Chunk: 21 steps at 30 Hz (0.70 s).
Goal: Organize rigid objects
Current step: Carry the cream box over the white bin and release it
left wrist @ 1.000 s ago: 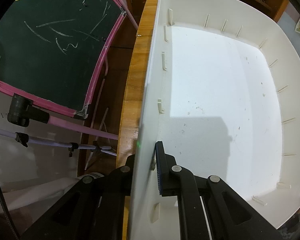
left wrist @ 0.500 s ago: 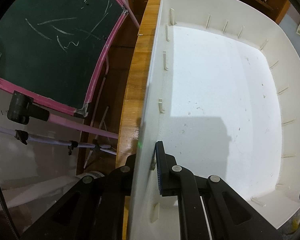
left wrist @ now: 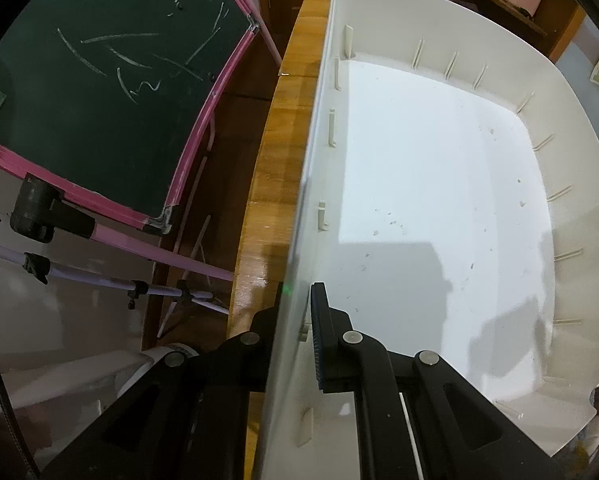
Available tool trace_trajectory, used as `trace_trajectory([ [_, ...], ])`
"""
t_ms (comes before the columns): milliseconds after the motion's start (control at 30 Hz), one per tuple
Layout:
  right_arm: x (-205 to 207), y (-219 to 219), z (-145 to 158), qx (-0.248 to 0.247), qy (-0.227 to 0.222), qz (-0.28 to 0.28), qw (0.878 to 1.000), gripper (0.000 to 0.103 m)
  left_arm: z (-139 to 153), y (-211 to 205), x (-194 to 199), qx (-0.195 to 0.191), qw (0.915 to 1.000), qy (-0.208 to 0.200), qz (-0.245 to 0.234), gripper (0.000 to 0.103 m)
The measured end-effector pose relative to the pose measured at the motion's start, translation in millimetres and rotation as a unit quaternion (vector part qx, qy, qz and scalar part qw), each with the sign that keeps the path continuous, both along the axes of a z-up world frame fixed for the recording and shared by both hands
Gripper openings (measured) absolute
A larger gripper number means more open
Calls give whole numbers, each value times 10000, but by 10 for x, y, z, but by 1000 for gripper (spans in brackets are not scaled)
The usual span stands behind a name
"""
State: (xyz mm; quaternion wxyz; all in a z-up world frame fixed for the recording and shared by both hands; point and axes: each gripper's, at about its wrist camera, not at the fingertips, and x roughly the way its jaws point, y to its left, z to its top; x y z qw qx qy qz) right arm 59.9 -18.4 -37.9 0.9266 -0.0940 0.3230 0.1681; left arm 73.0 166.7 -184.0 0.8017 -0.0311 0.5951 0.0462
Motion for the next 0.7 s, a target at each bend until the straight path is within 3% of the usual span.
trace_trajectory([
  [200, 191, 174, -523, -208, 917, 163, 9954, 63, -16, -1, -11, 1, 10000, -26, 3, 10],
  [433, 280, 287, -1085, -493, 2042, 298, 9772, 64, -36, -10, 3, 29, 10000, -37, 27, 10],
  [700, 223, 444, -1201, -1313, 1849, 273, 9736, 64, -37, -18, 22, 42, 10000, -19, 44, 10],
])
